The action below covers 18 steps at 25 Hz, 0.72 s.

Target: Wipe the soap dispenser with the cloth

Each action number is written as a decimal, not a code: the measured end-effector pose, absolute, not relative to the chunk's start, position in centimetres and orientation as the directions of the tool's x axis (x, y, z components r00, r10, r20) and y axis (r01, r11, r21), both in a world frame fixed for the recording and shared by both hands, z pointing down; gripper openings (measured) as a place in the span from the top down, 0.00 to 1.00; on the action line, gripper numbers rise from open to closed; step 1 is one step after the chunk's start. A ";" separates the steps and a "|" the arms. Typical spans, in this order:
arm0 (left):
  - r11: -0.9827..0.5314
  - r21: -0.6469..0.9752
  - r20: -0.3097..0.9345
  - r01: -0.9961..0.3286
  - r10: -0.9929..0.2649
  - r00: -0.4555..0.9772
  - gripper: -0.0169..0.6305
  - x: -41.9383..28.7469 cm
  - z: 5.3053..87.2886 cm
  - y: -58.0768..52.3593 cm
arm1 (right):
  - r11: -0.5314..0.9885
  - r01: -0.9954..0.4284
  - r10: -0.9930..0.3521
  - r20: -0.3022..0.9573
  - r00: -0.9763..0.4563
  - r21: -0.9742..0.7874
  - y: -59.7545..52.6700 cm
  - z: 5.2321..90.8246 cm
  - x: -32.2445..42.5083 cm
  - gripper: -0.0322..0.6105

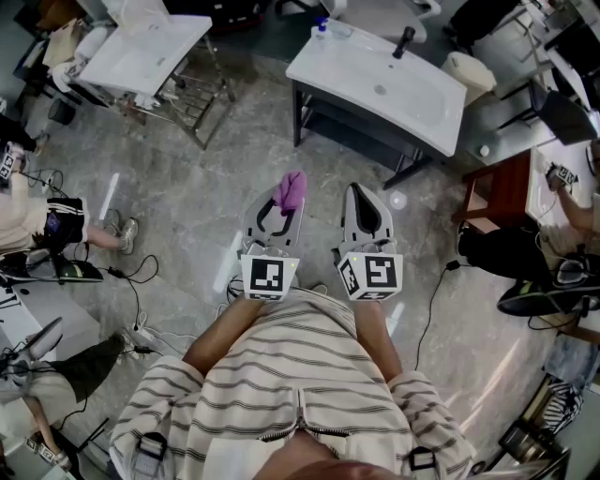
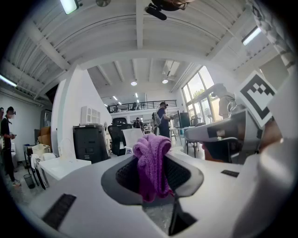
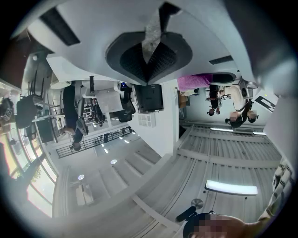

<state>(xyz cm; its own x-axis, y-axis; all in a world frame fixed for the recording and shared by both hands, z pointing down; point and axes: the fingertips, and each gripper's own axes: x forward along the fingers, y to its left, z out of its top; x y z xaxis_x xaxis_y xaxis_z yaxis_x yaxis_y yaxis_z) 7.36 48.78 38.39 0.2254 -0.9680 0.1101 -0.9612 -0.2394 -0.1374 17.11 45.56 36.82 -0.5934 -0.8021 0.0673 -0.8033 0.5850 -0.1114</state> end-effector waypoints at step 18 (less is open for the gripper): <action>-0.259 -0.134 0.101 -0.957 -0.964 0.246 0.79 2.6 39.9 44.5 | 0.555 -0.820 -0.827 0.020 -0.563 -0.140 41.0 37.3 12.8 0.96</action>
<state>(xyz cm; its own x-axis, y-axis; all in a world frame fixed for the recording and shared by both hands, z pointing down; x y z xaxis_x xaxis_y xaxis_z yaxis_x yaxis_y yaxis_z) 2.57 44.50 39.88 0.2463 -0.9639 0.1014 -0.9567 -0.2585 -0.1336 12.78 41.03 37.32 -0.5625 -0.8265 0.0199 -0.8202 0.5548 -0.1397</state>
